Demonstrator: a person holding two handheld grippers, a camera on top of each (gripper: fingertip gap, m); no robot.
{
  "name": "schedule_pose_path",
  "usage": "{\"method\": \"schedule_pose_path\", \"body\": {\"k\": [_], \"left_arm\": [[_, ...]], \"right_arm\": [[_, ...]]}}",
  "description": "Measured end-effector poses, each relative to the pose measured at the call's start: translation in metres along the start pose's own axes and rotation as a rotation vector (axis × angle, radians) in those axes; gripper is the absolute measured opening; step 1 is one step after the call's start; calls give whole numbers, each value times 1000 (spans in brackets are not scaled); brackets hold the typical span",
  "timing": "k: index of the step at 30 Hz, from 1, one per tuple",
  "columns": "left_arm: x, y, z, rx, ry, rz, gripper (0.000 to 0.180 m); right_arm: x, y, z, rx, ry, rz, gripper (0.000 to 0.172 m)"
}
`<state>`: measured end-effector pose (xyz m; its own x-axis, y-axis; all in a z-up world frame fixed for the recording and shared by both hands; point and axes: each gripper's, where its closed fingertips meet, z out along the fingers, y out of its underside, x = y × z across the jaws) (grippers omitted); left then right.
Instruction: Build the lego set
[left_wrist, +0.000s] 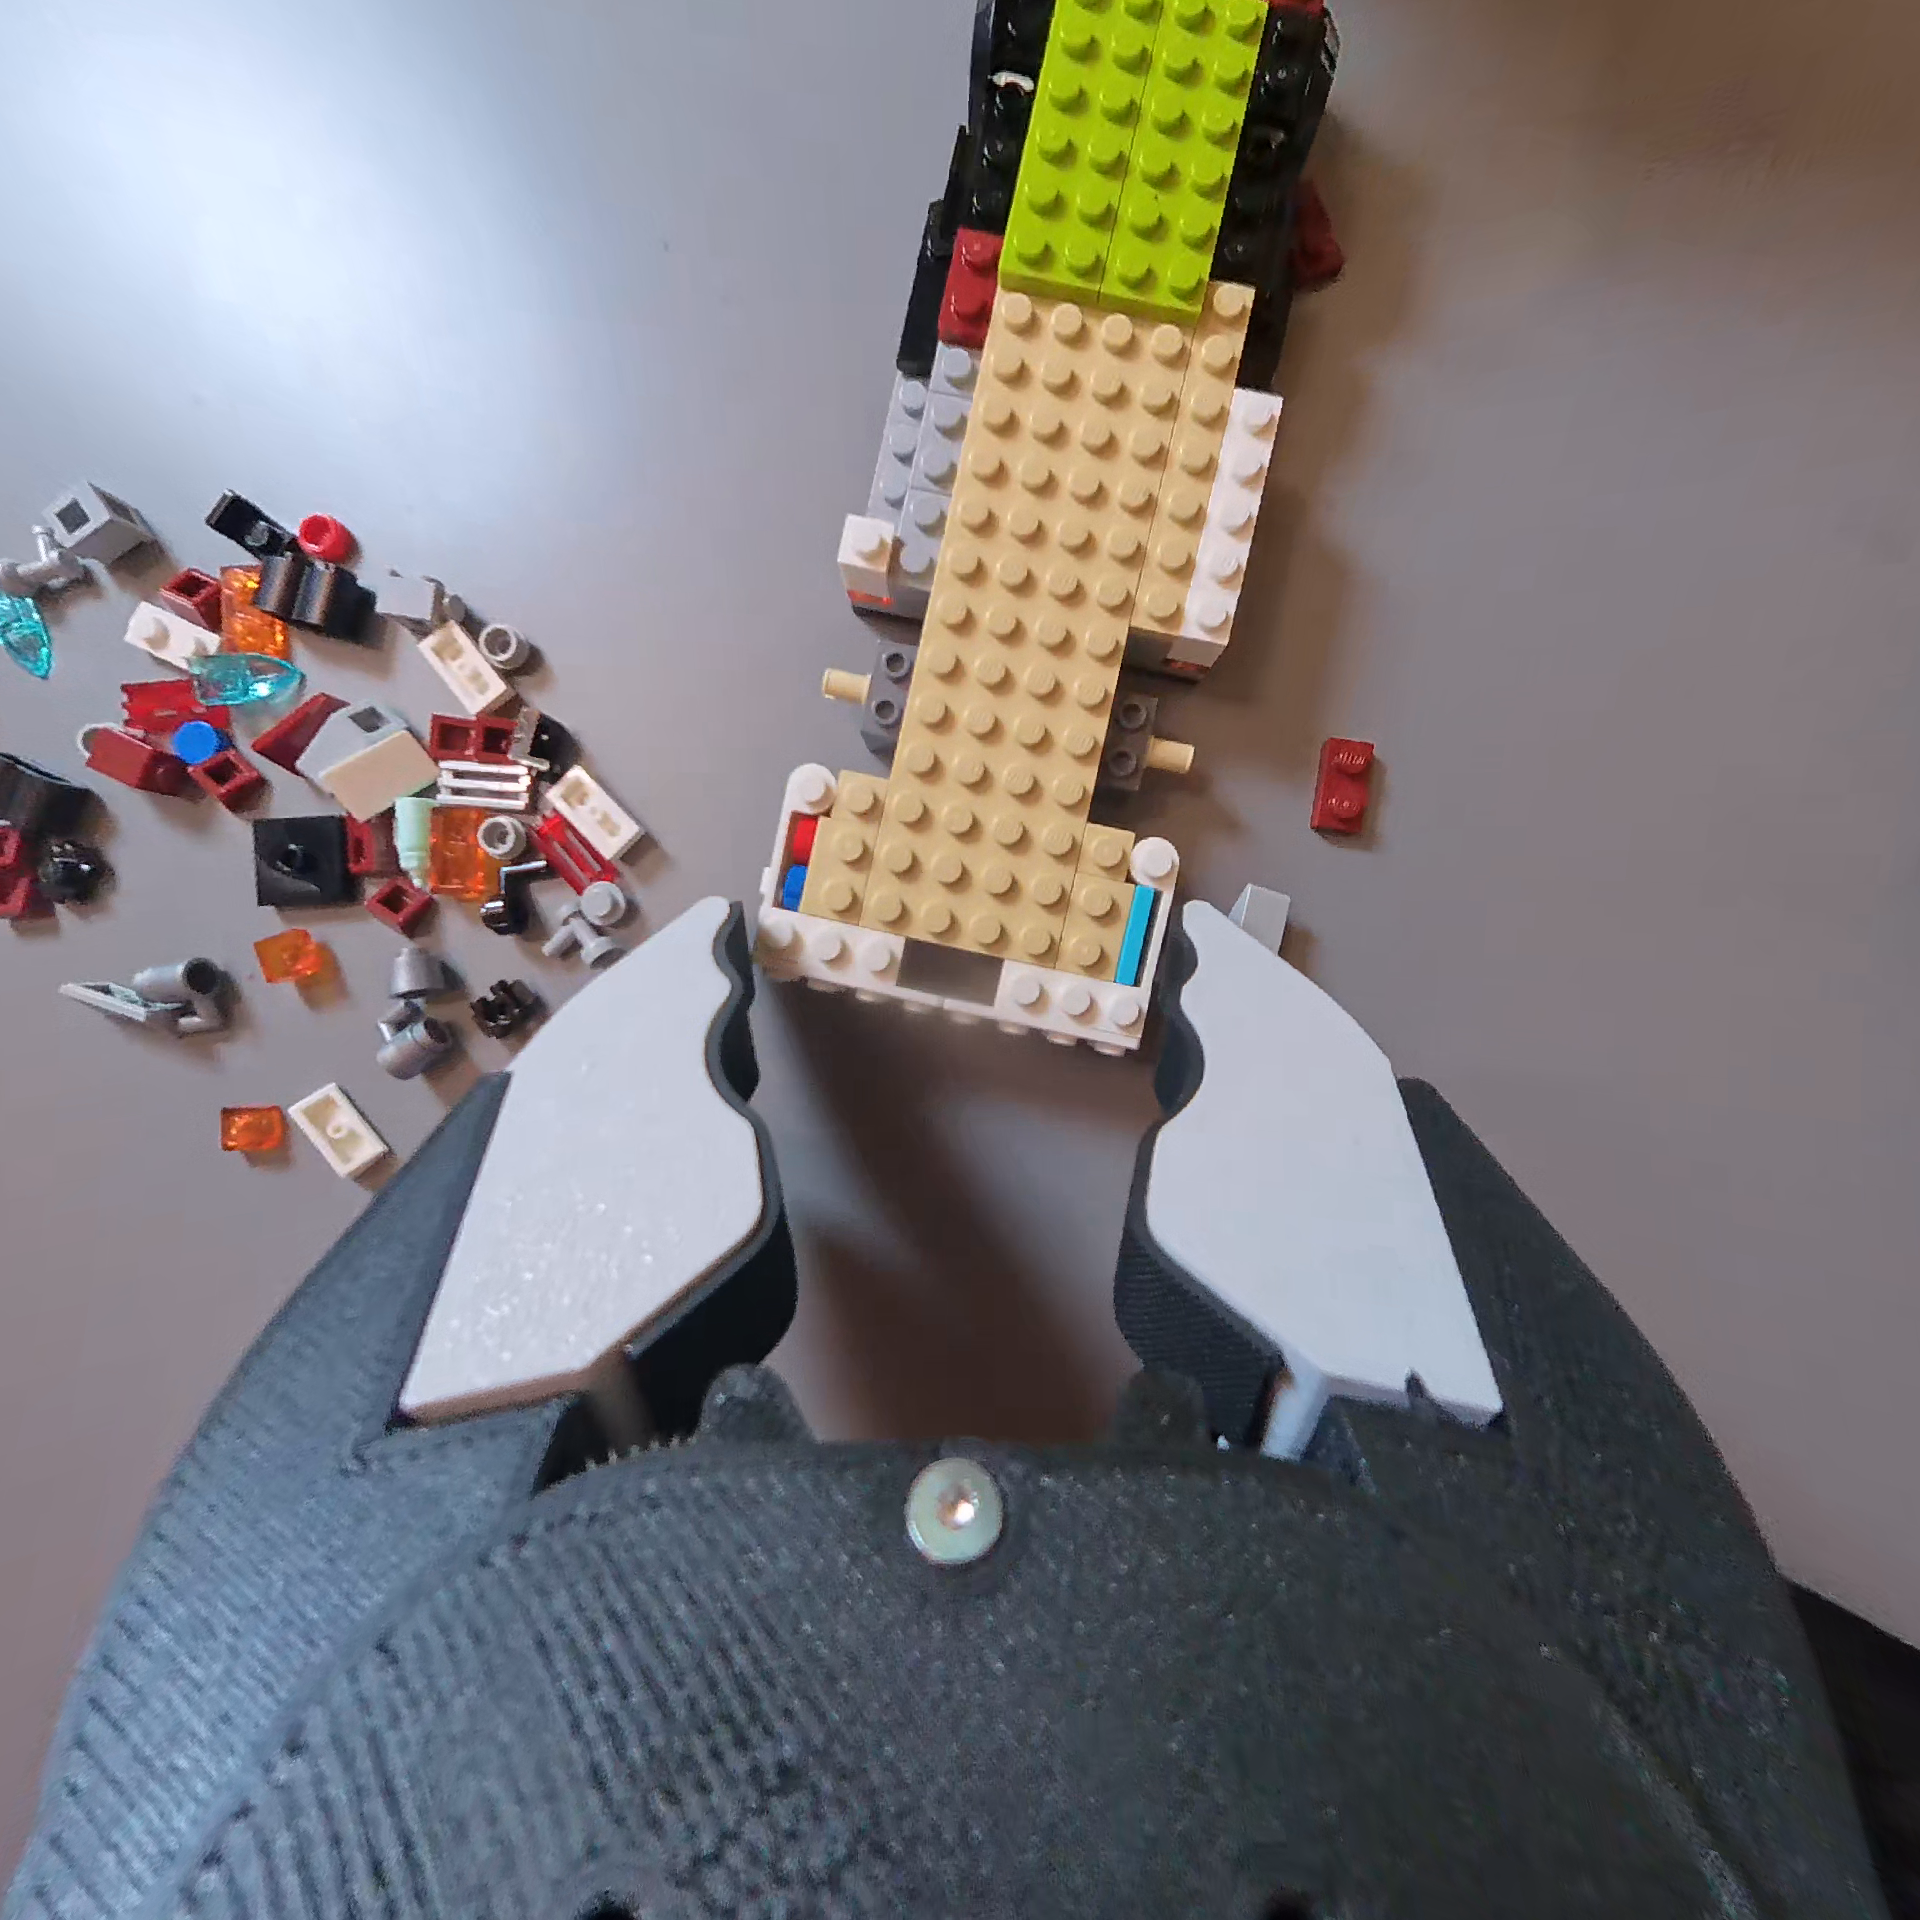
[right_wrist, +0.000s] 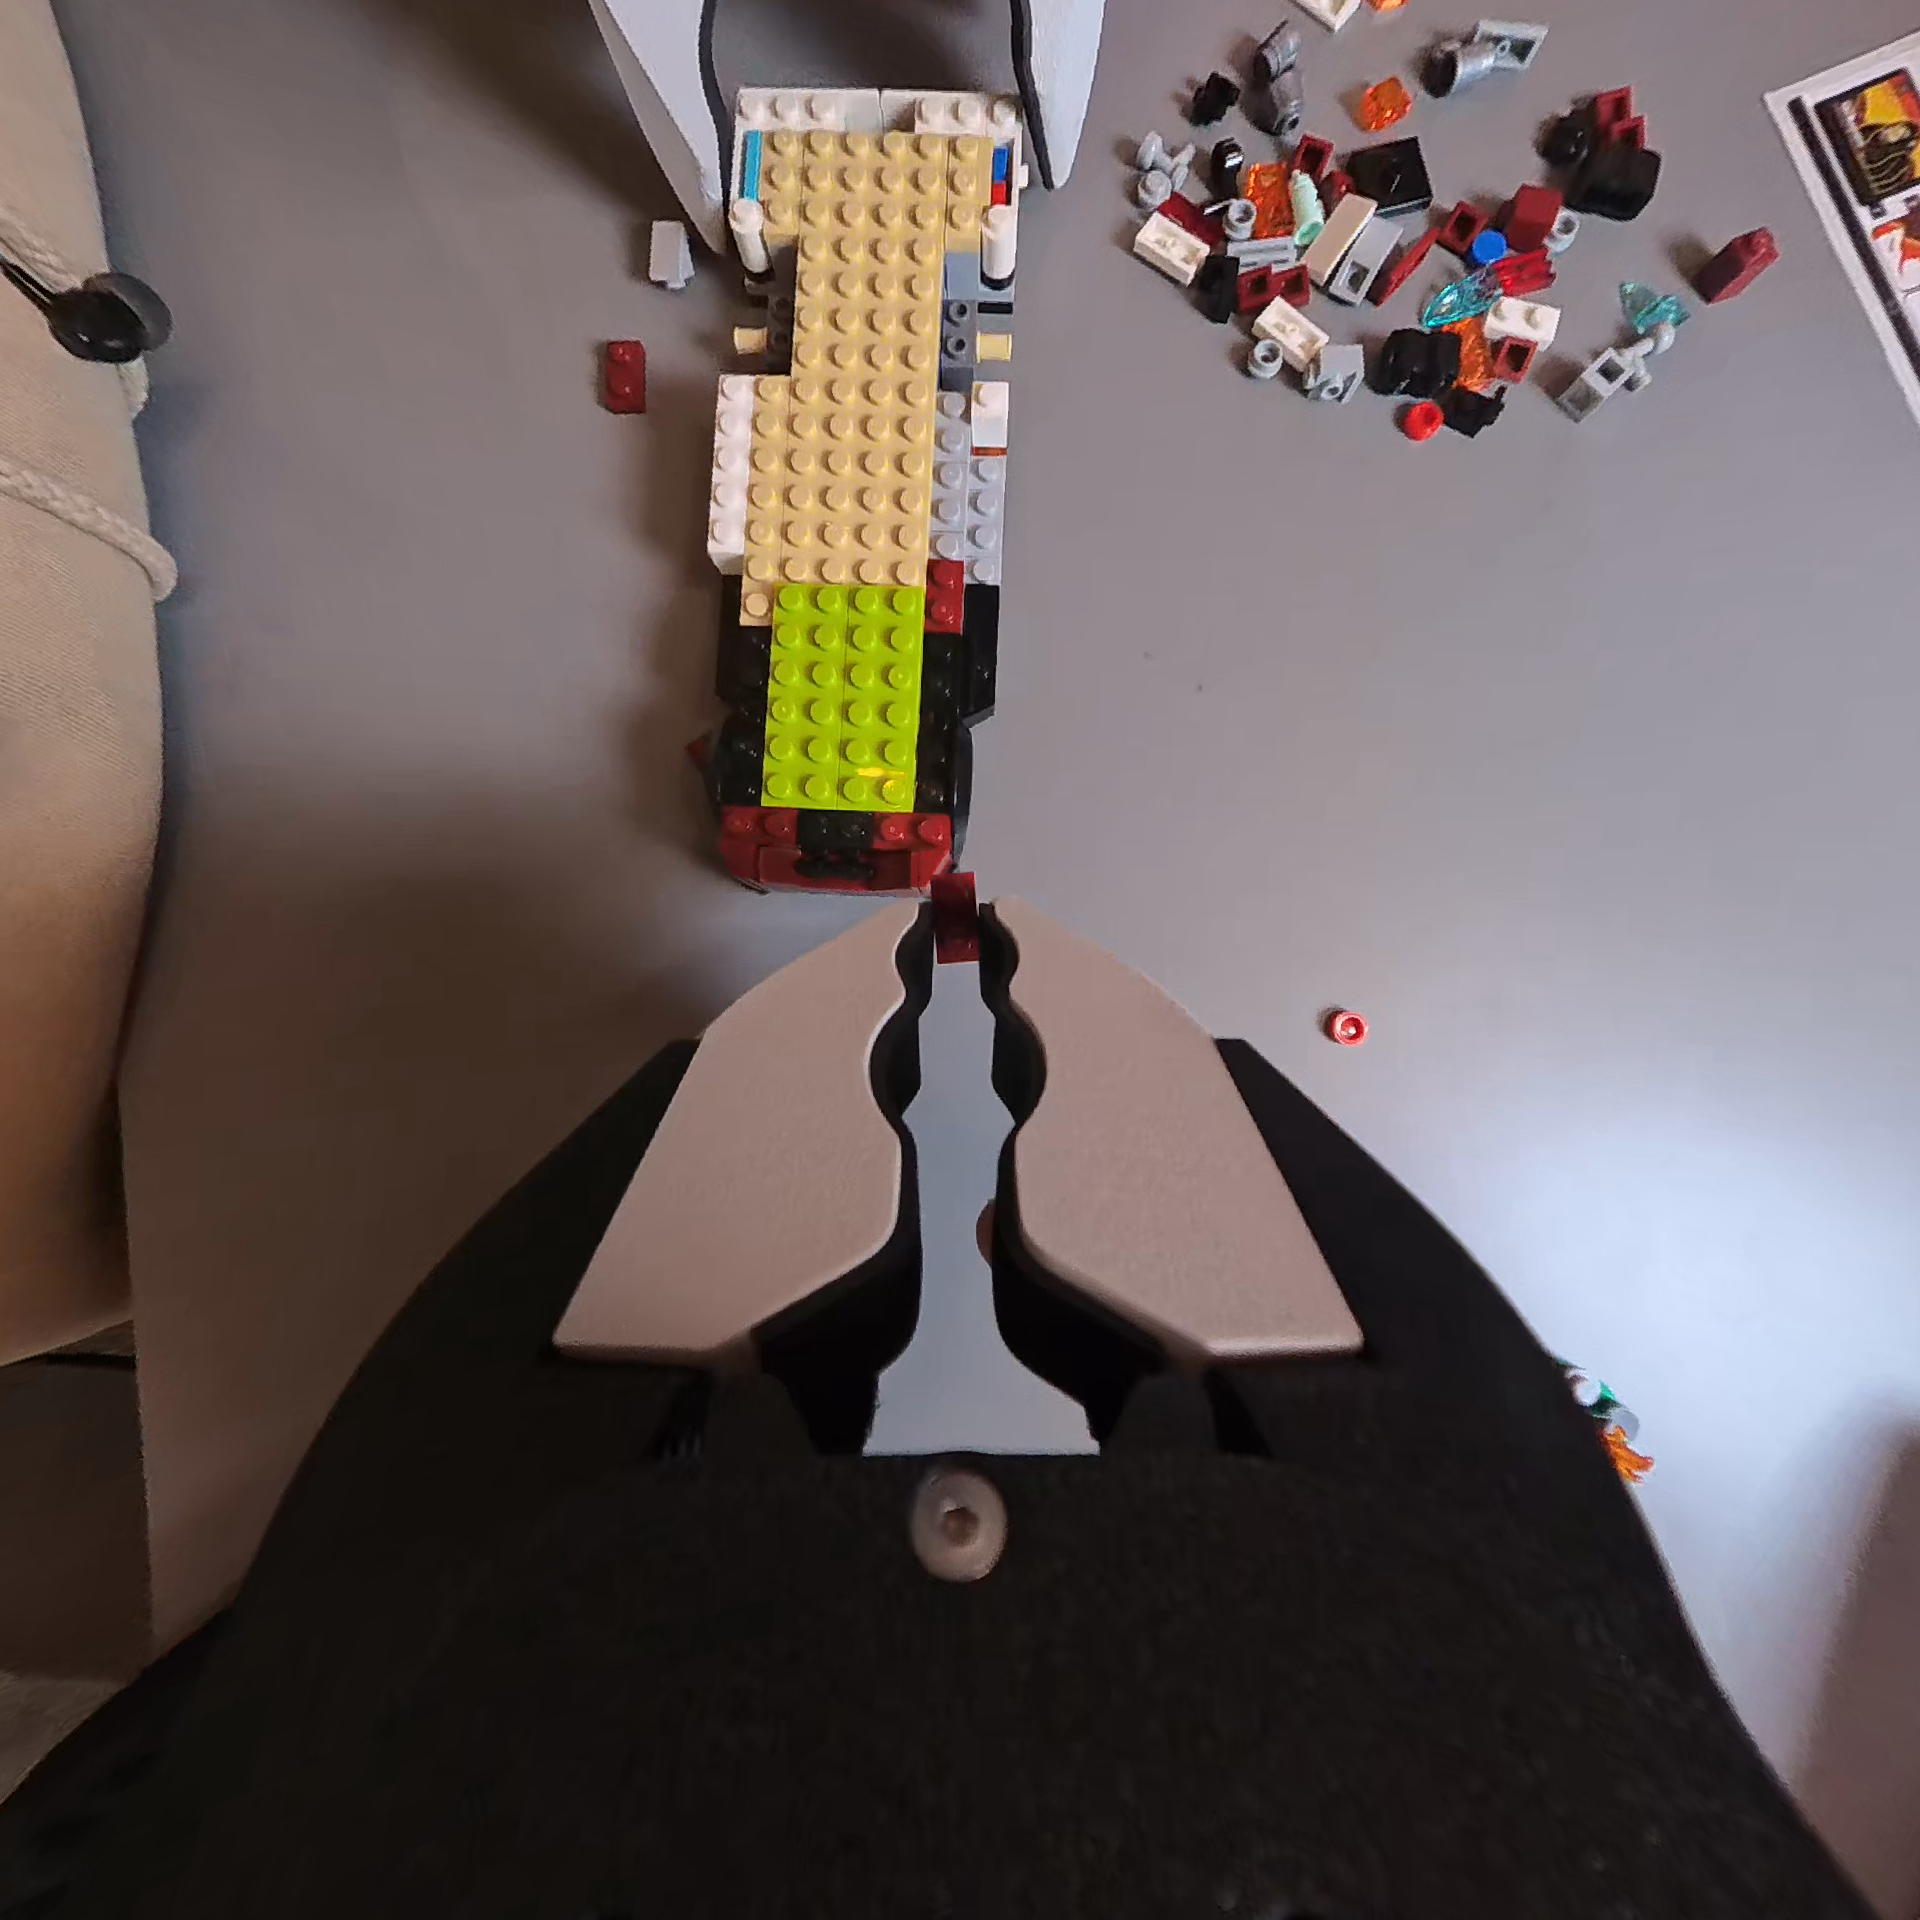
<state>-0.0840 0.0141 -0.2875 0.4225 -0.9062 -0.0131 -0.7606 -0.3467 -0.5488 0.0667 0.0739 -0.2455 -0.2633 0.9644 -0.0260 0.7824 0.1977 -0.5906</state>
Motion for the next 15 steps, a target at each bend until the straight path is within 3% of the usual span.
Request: {"method": "schedule_pose_path", "body": {"k": [15], "left_arm": [[10,-2,-3,99,24,-40,84]], "right_arm": [[0,-24,-4,81,-31,56,8]]}}
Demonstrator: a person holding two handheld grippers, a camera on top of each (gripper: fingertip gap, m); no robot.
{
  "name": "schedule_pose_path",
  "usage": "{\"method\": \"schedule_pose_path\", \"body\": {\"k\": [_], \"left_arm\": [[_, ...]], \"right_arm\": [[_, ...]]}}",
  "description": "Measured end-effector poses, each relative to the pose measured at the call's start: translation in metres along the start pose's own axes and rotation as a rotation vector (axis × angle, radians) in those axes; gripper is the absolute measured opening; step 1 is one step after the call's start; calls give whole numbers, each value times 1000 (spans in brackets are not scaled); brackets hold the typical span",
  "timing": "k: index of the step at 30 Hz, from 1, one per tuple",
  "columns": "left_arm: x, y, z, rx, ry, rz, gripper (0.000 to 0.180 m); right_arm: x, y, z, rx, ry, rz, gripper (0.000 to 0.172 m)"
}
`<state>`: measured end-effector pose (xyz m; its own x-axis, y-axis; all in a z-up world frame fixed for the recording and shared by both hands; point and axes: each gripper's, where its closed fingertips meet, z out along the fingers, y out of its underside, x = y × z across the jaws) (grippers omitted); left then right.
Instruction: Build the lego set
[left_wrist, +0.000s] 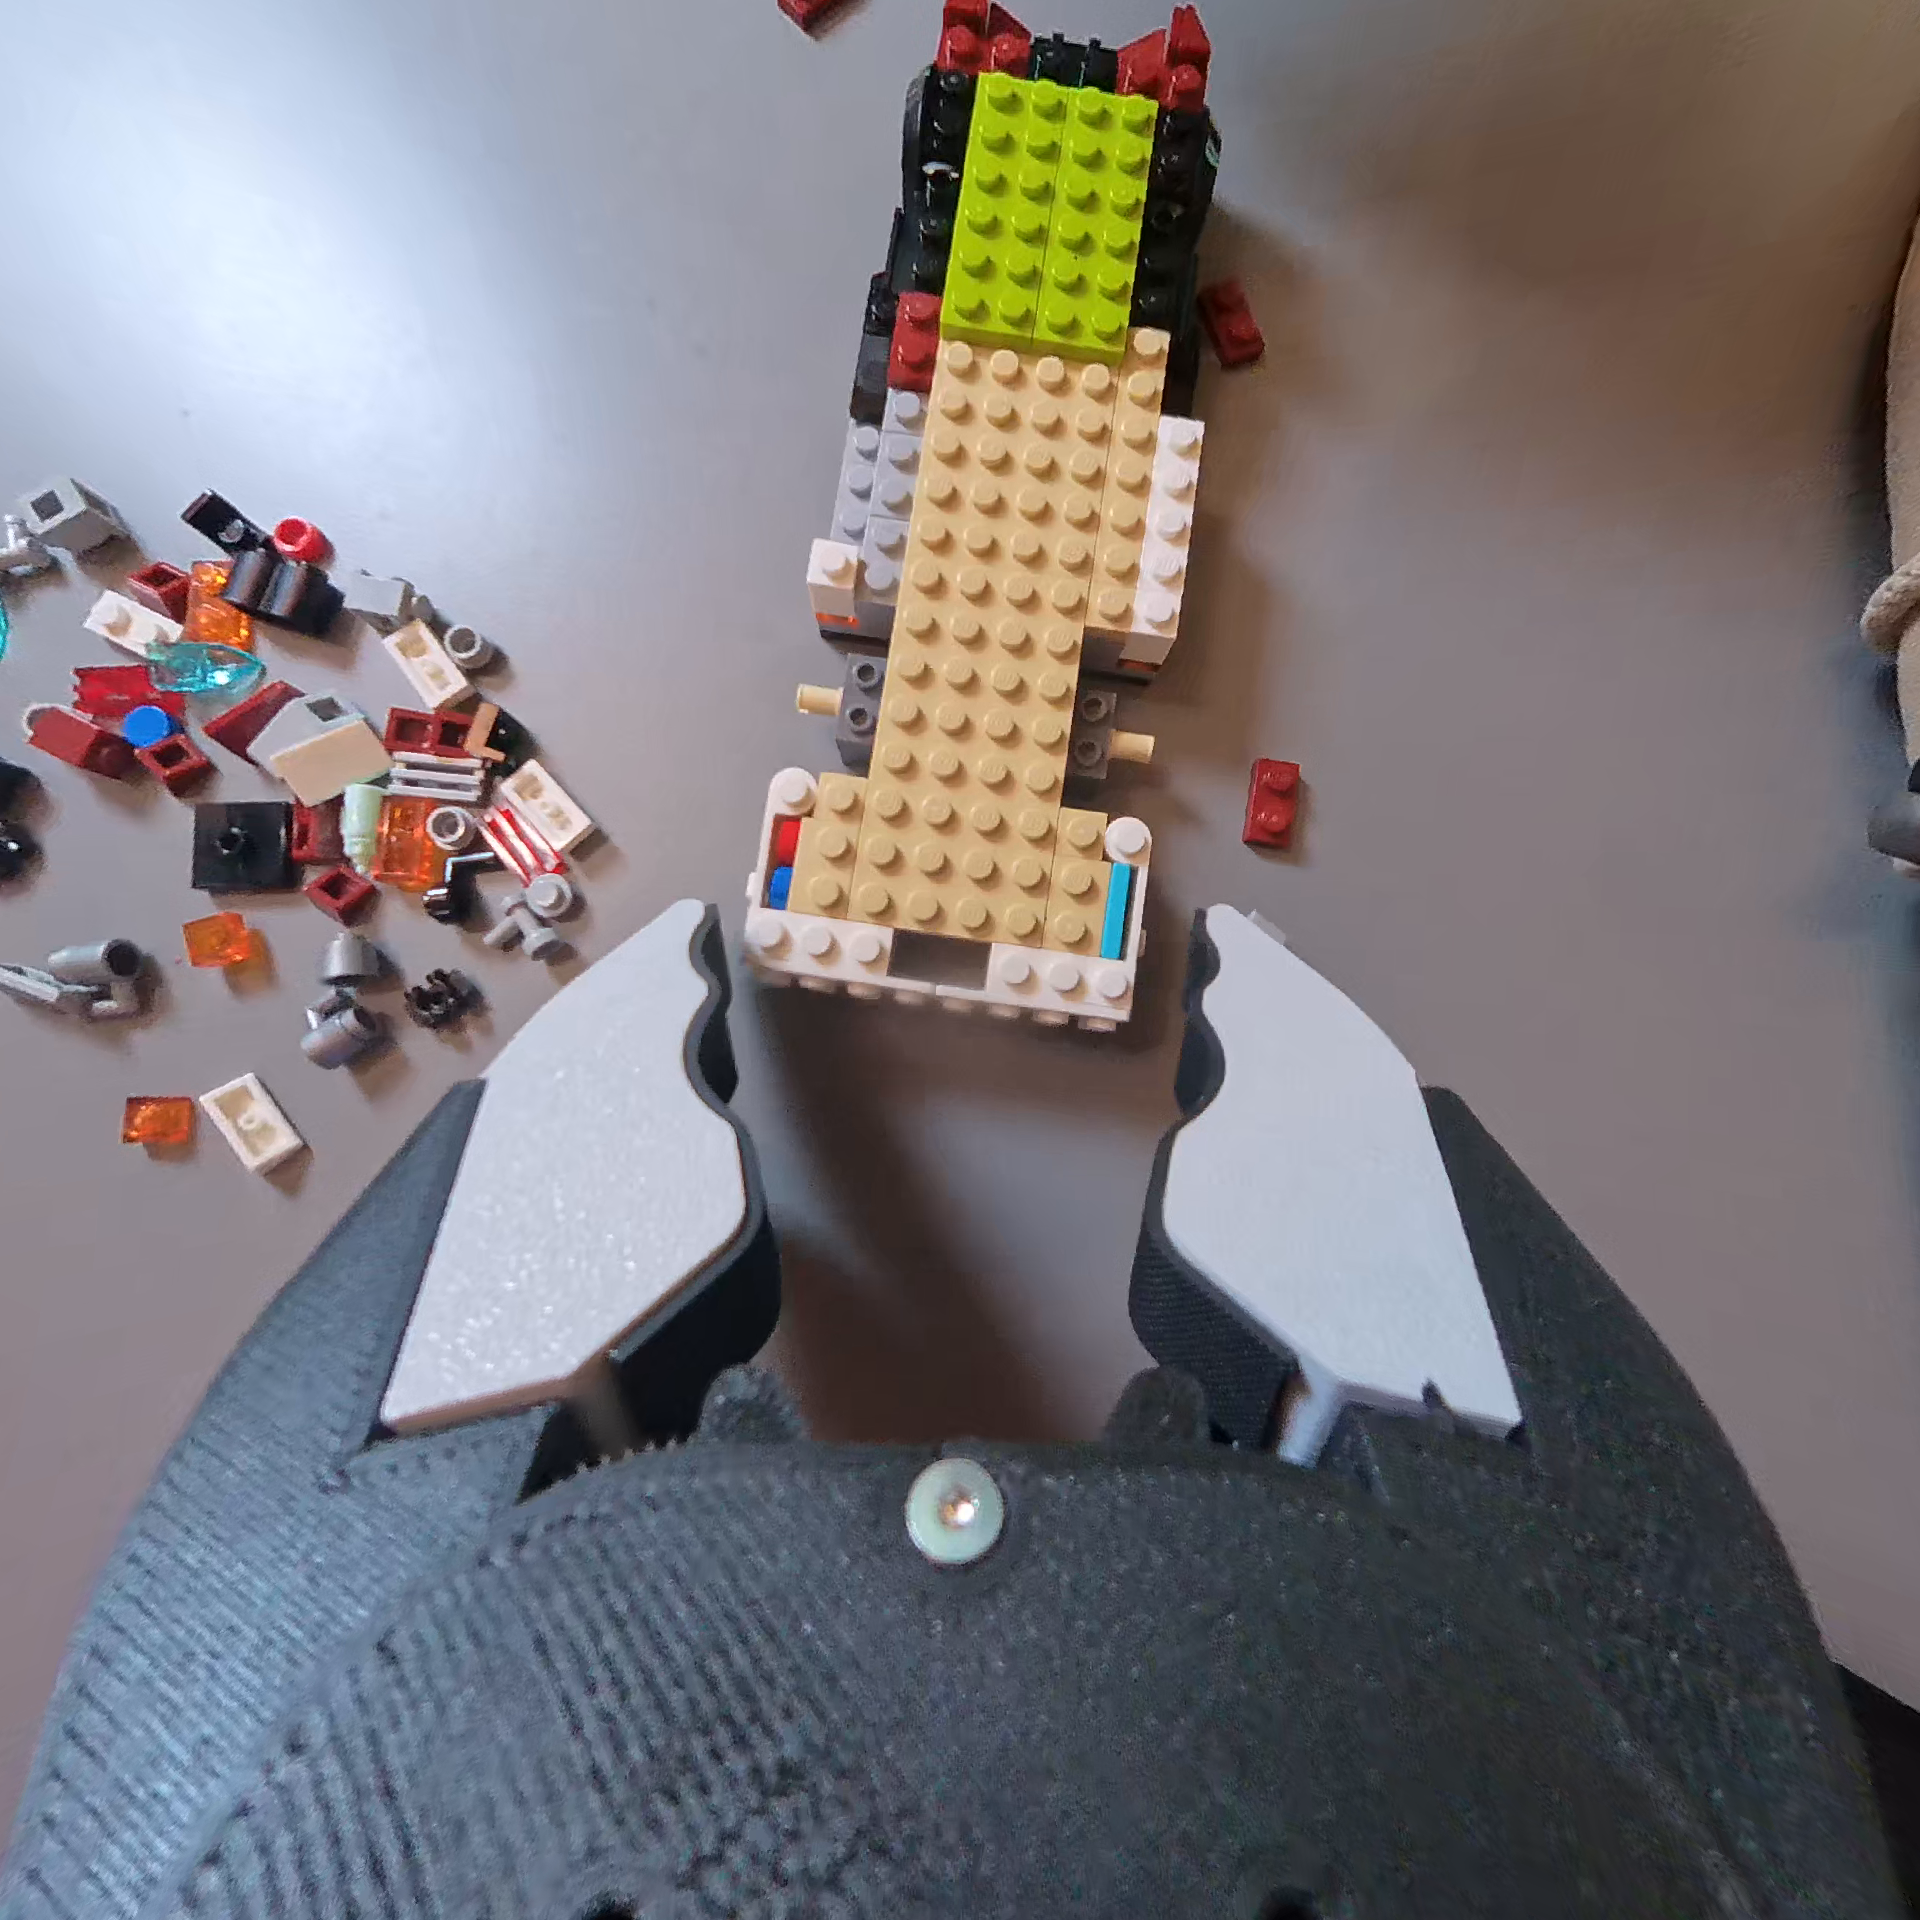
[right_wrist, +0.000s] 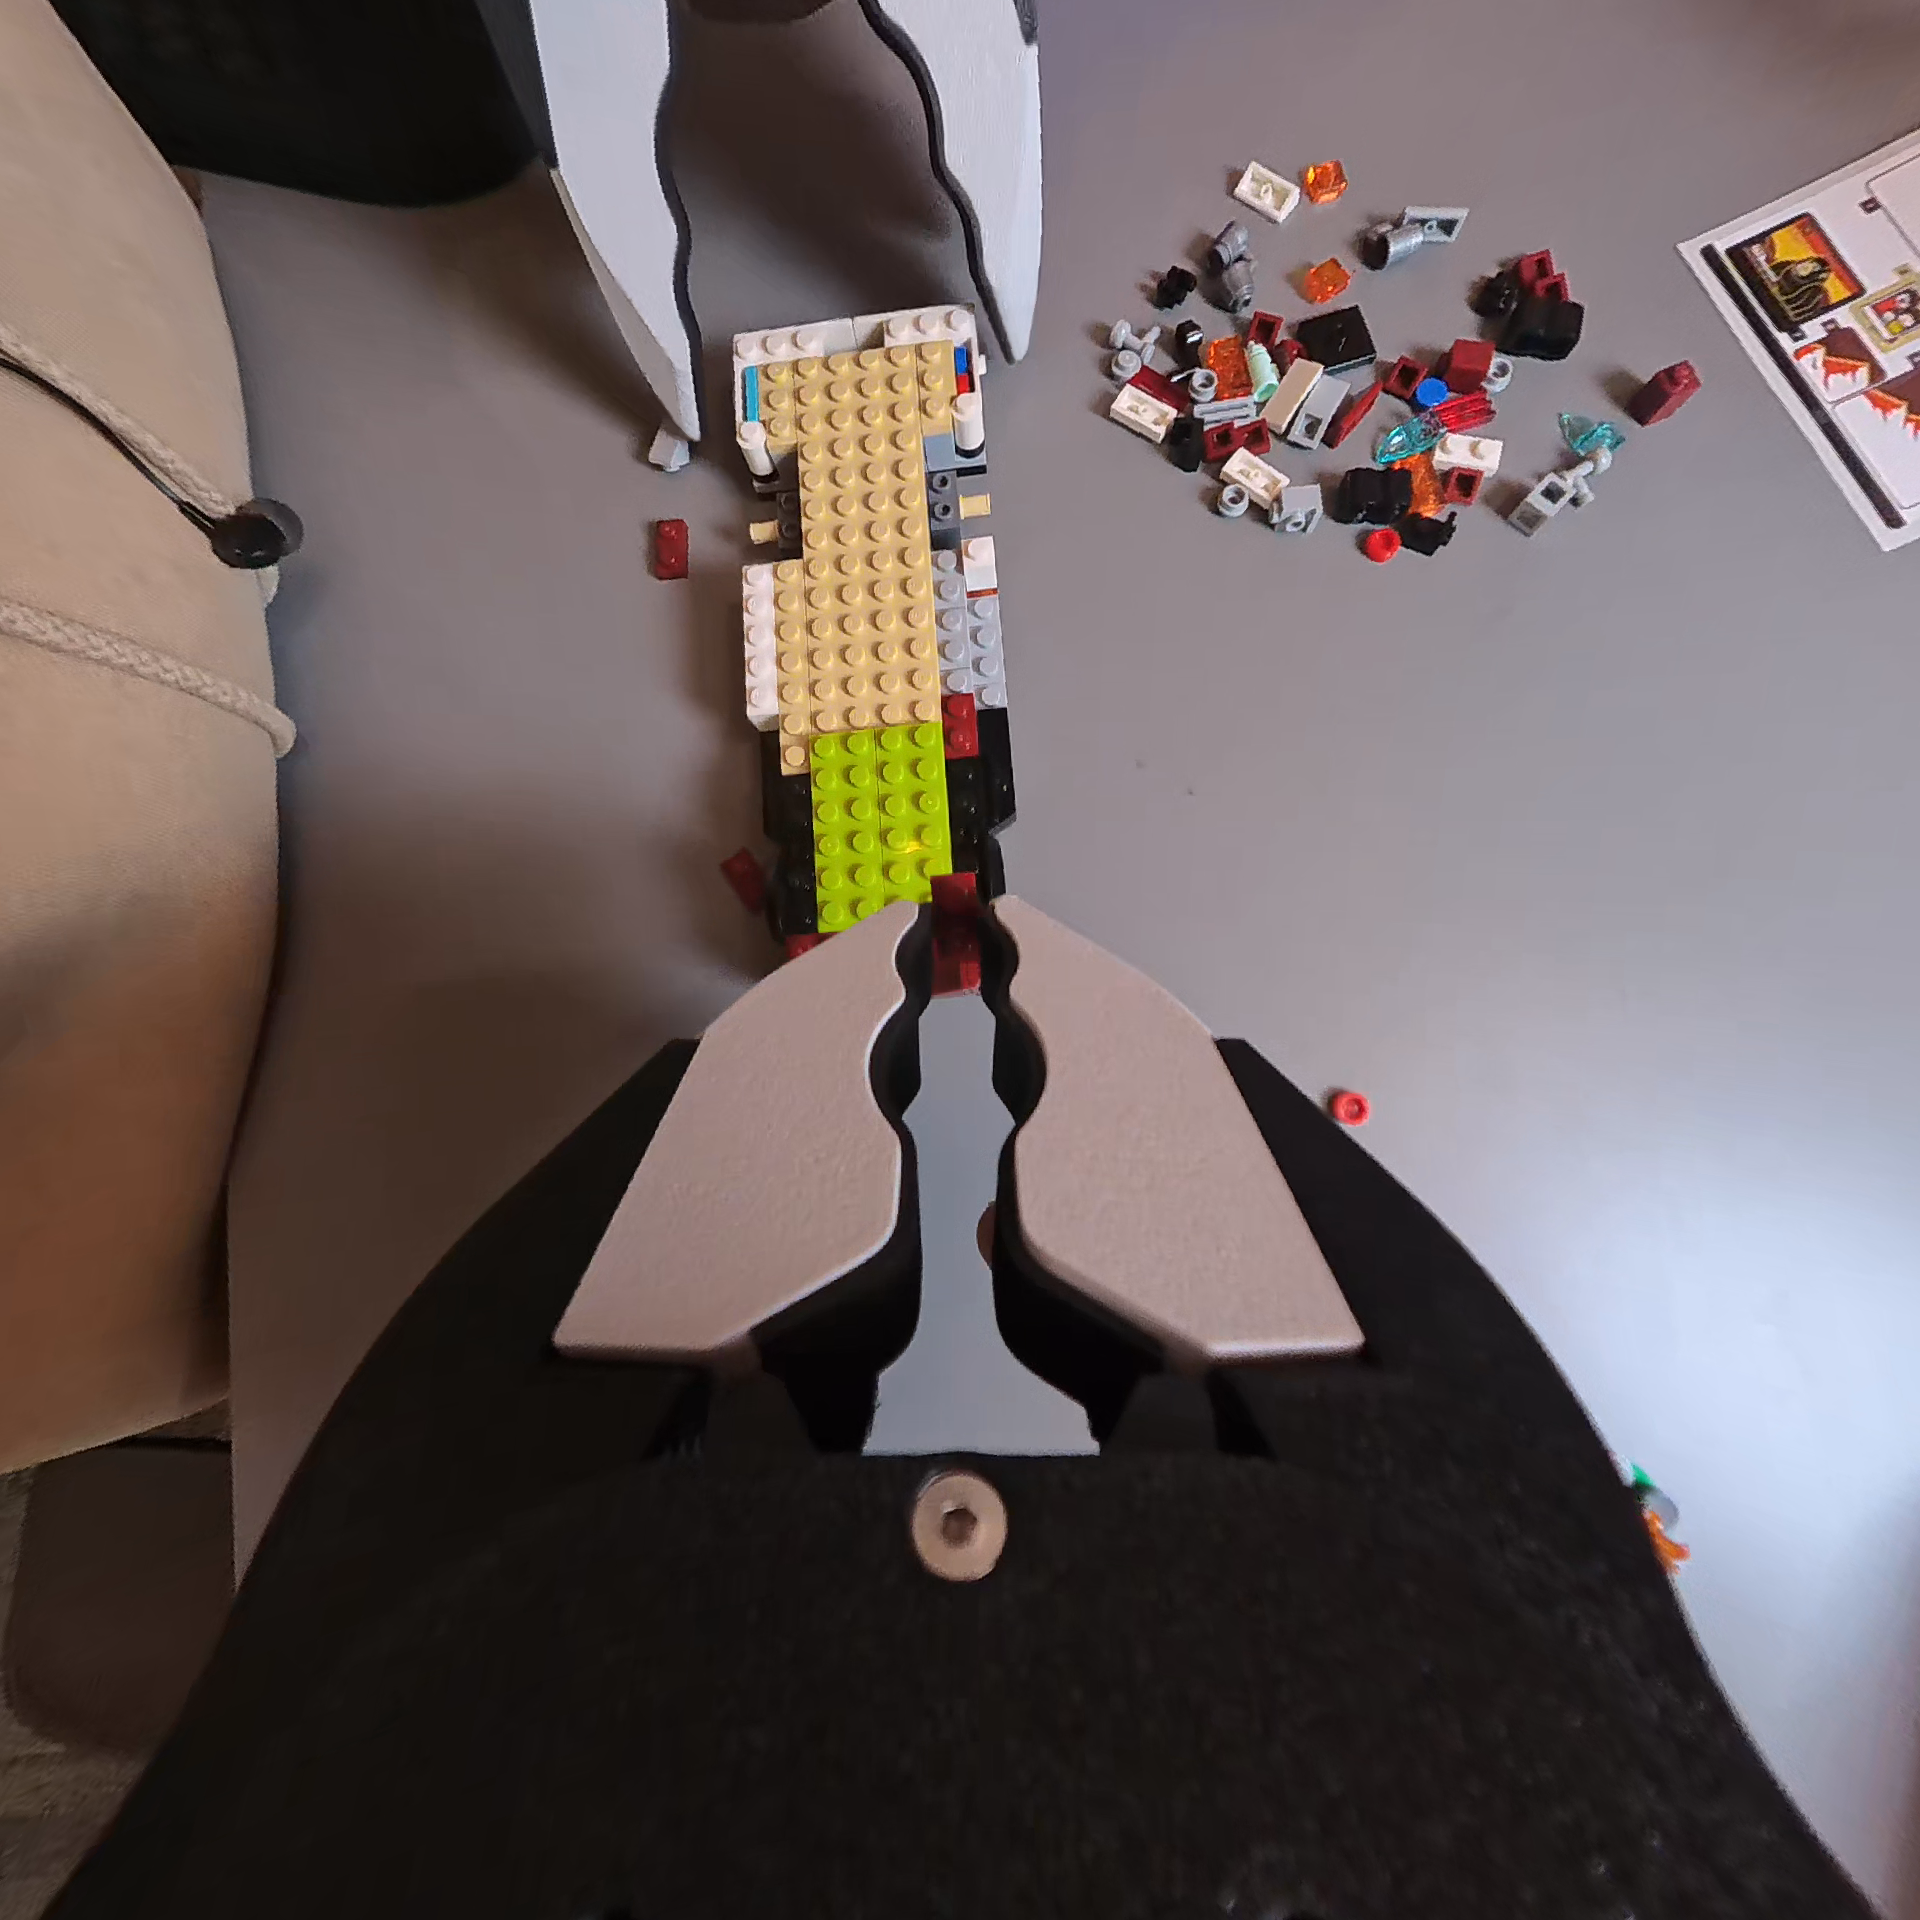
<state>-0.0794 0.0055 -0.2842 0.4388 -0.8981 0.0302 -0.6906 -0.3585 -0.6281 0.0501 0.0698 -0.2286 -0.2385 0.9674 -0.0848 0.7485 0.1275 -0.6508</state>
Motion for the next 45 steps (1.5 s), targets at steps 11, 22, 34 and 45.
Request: {"method": "schedule_pose_path", "body": {"k": [11,22,34,45], "left_arm": [[1,-3,6,11,-26,14,75],[2,-2,6,11,-24,17,77],[1,-4,6,39,-21,20,75],[3,-8,9,48,-29,21,75]], "right_arm": [[5,-9,9,-33,1,0,8],[3,-5,24,-92,-7,2,8],[11,12,24,-166,9,13,8],[11,3,20,-73,27,51,8]]}}
